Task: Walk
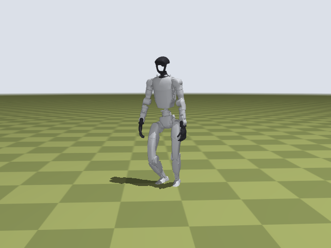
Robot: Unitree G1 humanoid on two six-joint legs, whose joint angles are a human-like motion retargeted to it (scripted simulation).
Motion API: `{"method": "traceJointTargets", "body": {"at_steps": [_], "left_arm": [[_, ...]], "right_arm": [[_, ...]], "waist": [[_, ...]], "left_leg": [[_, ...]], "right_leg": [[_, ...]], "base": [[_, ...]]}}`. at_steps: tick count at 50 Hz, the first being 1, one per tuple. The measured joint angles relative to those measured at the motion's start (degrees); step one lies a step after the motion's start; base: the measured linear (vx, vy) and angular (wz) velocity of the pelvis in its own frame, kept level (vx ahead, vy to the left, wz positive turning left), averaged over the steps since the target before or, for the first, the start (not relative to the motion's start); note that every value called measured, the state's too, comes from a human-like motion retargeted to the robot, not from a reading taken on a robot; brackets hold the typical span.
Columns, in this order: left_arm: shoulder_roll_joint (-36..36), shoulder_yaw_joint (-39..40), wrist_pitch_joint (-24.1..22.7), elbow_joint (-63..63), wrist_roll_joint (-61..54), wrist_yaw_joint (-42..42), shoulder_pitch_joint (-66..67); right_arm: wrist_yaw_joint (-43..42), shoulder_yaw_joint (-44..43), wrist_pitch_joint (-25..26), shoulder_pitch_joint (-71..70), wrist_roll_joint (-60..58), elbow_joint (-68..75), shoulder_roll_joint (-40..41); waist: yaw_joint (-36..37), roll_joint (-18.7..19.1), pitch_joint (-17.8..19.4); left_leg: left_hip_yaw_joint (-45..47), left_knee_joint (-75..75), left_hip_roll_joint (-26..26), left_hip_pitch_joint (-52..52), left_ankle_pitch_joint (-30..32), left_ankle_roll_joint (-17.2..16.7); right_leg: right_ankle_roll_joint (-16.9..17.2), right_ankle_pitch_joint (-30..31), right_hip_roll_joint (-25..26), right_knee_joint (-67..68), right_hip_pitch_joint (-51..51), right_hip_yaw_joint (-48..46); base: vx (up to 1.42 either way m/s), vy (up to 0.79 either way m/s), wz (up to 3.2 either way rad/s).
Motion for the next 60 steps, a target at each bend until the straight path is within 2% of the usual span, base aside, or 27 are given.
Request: {"method": "traceJointTargets", "body": {"at_steps": [3,5,7,10,13,18,22,24,26,28,30,32,34,36,38,40,43,45,47,49,50,52,54,56,57,60], "left_arm": [[0.9,-0.5,0.1,-0.3,-0.1,0.0,-1.0],[1.8,-0.8,0.3,-0.5,-0.1,0.0,-2.2],[3.0,-1.3,0.5,-0.6,0.0,0.1,-3.8],[5.1,-1.6,0.8,-0.9,0.0,0.3,-7.3],[6.9,-1.5,0.3,-1.8,-0.2,0.8,-11.0],[9.0,-1.3,-1.2,-5.2,-1.5,1.4,-16.4],[8.4,0.0,-1.9,-7.8,-2.9,1.8,-17.3],[7.8,1.1,-1.8,-8.5,-4.1,1.9,-16.4],[7.1,2.0,-1.6,-8.4,-5.1,2.3,-14.4],[6.7,2.4,-1.3,-7.8,-5.2,2.6,-12.3],[5.9,2.4,-0.5,-6.7,-4.4,2.6,-10.5],[5.1,2.1,0.4,-5.2,-2.8,2.5,-7.8],[4.5,1.7,1.0,-3.7,-1.1,2.1,-4.8],[3.9,1.5,1.3,-2.4,0.4,1.5,-1.0],[3.4,1.5,1.2,-1.3,1.7,1.0,2.9],[2.8,1.6,1.1,-0.3,2.9,0.5,6.4],[2.3,1.7,0.8,0.4,4.2,-0.1,10.0],[2.2,1.9,0.8,0.7,4.5,0.0,11.7],[2.4,2.2,0.8,0.5,4.5,-0.3,12.8],[2.2,2.7,0.8,0.5,3.8,-0.2,13.0],[2.2,2.9,0.8,0.4,3.3,-0.1,13.0],[2.3,3.5,0.8,0.0,1.5,0.1,11.8],[2.9,3.7,0.7,-0.8,-0.6,0.5,9.5],[3.5,3.6,0.6,-2.2,-1.9,1.4,6.0],[4.1,3.4,0.6,-3.0,-2.4,2.0,3.9],[5.7,2.0,0.5,-5.5,-2.9,3.6,-2.2]], "right_arm": [[0.4,0.4,-0.3,0.8,0.0,-0.3,-0.2],[0.8,1.0,-0.6,1.1,0.4,-0.8,-0.2],[1.1,1.5,-1.0,1.5,1.1,-1.7,-0.3],[1.3,2.5,-1.6,1.6,2.6,-3.7,-0.3],[1.1,3.5,-1.9,1.8,4.2,-6.0,-0.6],[1.2,3.7,-1.5,2.7,6.1,-8.8,-1.2],[1.2,3.1,-1.4,3.8,6.0,-8.2,-1.0],[0.9,2.7,-1.3,3.8,5.5,-6.9,-0.7],[0.6,2.4,-1.3,3.5,5.1,-5.4,-0.2],[0.3,1.9,-1.0,3.0,5.2,-4.4,0.2],[-0.4,1.2,-0.7,1.8,5.1,-4.0,-0.4],[-1.8,0.5,-0.3,1.0,5.2,-4.1,-1.5],[-3.2,-0.7,0.0,-0.1,5.1,-4.4,-3.0],[-4.3,-1.7,-0.1,-0.9,5.0,-4.9,-4.6],[-5.3,-2.8,-0.4,-1.6,4.8,-5.4,-6.3],[-6.3,-3.5,-0.6,-2.4,4.1,-5.6,-8.2],[-7.5,-4.2,-0.8,-3.5,2.7,-5.5,-10.8],[-8.2,-4.5,-0.8,-3.5,2.0,-5.5,-11.7],[-8.6,-5.0,-0.7,-3.1,1.2,-5.5,-12.5],[-8.8,-5.5,-0.5,-2.0,0.7,-5.2,-12.4],[-8.8,-5.8,-0.3,-1.2,0.5,-5.0,-12.2],[-7.9,-6.0,0.0,0.7,0.5,-4.5,-11.2],[-6.1,-5.7,0.4,2.4,1.0,-4.2,-9.9],[-4.3,-4.9,0.6,3.1,1.4,-3.7,-8.5],[-3.5,-4.3,0.7,3.3,1.5,-3.5,-7.8],[-2.0,-2.2,0.4,4.8,1.6,-3.8,-5.5]], "waist": [[-1.2,-1.4,0.6],[-1.8,-2.0,1.1],[-3.2,-2.6,1.4],[-5.7,-3.0,1.1],[-7.5,-2.1,-0.1],[-8.6,1.5,-3.0],[-8.3,0.7,-4.7],[-8.1,0.9,-4.6],[-7.5,1.7,-3.4],[-6.1,4.7,-2.3],[-3.0,10.7,-2.9],[-0.1,10.6,-2.7],[2.7,9.8,-2.8],[4.7,8.4,-3.0],[5.9,6.7,-3.5],[6.2,4.8,-4.1],[5.2,1.7,-5.5],[4.8,1.0,-5.7],[4.2,-1.3,-6.5],[3.6,-2.5,-7.2],[3.3,-3.1,-7.7],[2.4,-4.9,-8.0],[1.3,-7.8,-6.6],[0.0,-8.9,-5.4],[-0.7,-9.3,-4.6],[-3.6,-8.8,-3.3]], "left_leg": [[0.2,-2.8,-2.5,3.0,0.7,0.0],[1.0,-5.3,-3.7,5.5,1.2,-0.1],[1.1,-8.5,-4.8,8.2,2.1,-0.1],[0.6,-15.6,-6.3,12.7,4.4,-0.1],[0.4,-26.8,-7.0,18.4,9.1,-0.3],[2.6,-28.1,-3.6,19.2,8.5,-0.9],[4.9,-24.7,-3.2,20.7,10.0,-2.2],[5.3,-13.9,0.1,18.3,9.5,-3.2],[3.5,8.3,6.8,11.0,7.6,-5.3],[0.5,32.7,16.7,0.8,9.5,-7.1],[-3.3,51.2,29.3,-10.6,13.0,-7.8],[-3.9,57.8,32.5,-16.2,11.0,-5.7],[-3.9,58.0,33.1,-21.9,6.9,-4.4],[-2.5,52.4,31.3,-25.9,3.3,-4.2],[-0.8,43.1,27.8,-29.1,2.3,-5.0],[0.6,31.5,23.0,-31.6,4.1,-6.5],[1.1,12.1,13.8,-32.4,9.9,-8.6],[0.5,9.1,11.5,-34.1,11.0,-9.2],[0.7,-0.8,6.0,-29.6,15.5,-8.2],[1.0,1.9,4.3,-29.7,16.0,-6.7],[1.2,3.2,3.4,-29.4,16.0,-5.8],[1.5,3.3,0.0,-26.3,14.9,-3.6],[1.8,-2.0,-5.5,-19.1,15.0,-1.5],[0.7,-7.0,-9.0,-12.9,15.1,-0.1],[-0.1,-10.5,-10.8,-9.0,15.6,0.3],[-2.6,-13.0,-12.6,-2.0,13.8,0.1]], "right_leg": [[0.1,2.6,-3.0,7.2,-2.4,0.4],[-2.0,5.8,-7.7,14.1,-5.0,-2.0],[-4.0,6.7,-10.0,19.4,-8.1,-2.4],[-4.7,7.5,-9.5,21.9,-13.3,-1.7],[-4.0,9.0,-6.2,16.1,-18.2,-2.1],[-0.7,14.3,0.5,-3.3,-21.7,-5.9],[-1.1,15.8,0.0,-2.9,-21.5,-6.1],[-2.7,15.3,0.5,-2.1,-18.4,-6.7],[-4.7,13.9,3.1,-1.4,-14.5,-7.9],[-7.4,12.8,8.5,-1.7,-11.7,-10.9],[-10.2,14.3,17.5,-7.4,-9.8,-14.4],[-10.6,12.7,19.5,-7.7,-7.6,-13.5],[-10.5,11.5,20.3,-9.7,-4.9,-11.8],[-9.8,9.5,19.6,-10.5,-2.6,-9.7],[-8.9,7.6,18.0,-11.3,-0.5,-7.8],[-7.9,6.0,16.0,-12.0,1.1,-6.1],[-6.5,3.5,12.1,-11.6,2.1,-4.2],[-6.0,1.8,11.1,-9.0,2.3,-3.1],[-5.1,0.4,7.7,-7.6,3.8,-1.5],[-4.1,0.5,5.2,-3.4,4.1,-0.9],[-3.3,1.2,3.8,-1.1,4.3,-0.7],[-0.7,7.2,-0.3,5.9,4.3,0.2],[2.1,18.1,-6.6,15.6,3.4,1.7],[2.9,26.2,-10.1,24.6,-0.5,4.0],[2.7,27.8,-11.5,28.2,-2.9,5.2],[-0.6,22.0,-14.2,33.8,-9.9,5.6]], "base": [[0.09,0.06,-0.15],[0.1,0.07,-0.46],[0.12,0.07,-0.3],[0.18,0.06,-0.24],[0.24,0.01,-0.39],[0.32,-0.07,-0.45],[0.42,-0.15,-0.41],[0.52,-0.19,-0.24],[0.44,-0.23,-0.42],[0.38,-0.23,-0.52],[0.44,-0.19,-0.82],[0.53,-0.09,-0.86],[0.58,-0.01,-0.76],[0.62,0.07,-0.67],[0.65,0.12,-0.49],[0.65,0.14,-0.29],[0.64,0.15,-0.1],[0.61,0.13,-0.18],[0.67,0.12,-0.13],[0.62,0.09,-0.12],[0.62,0.09,-0.06],[0.61,0.11,-0.05],[0.59,0.11,0.02],[0.58,0.11,-0.03],[0.59,0.1,-0.11],[0.63,0.06,0.04]]}}
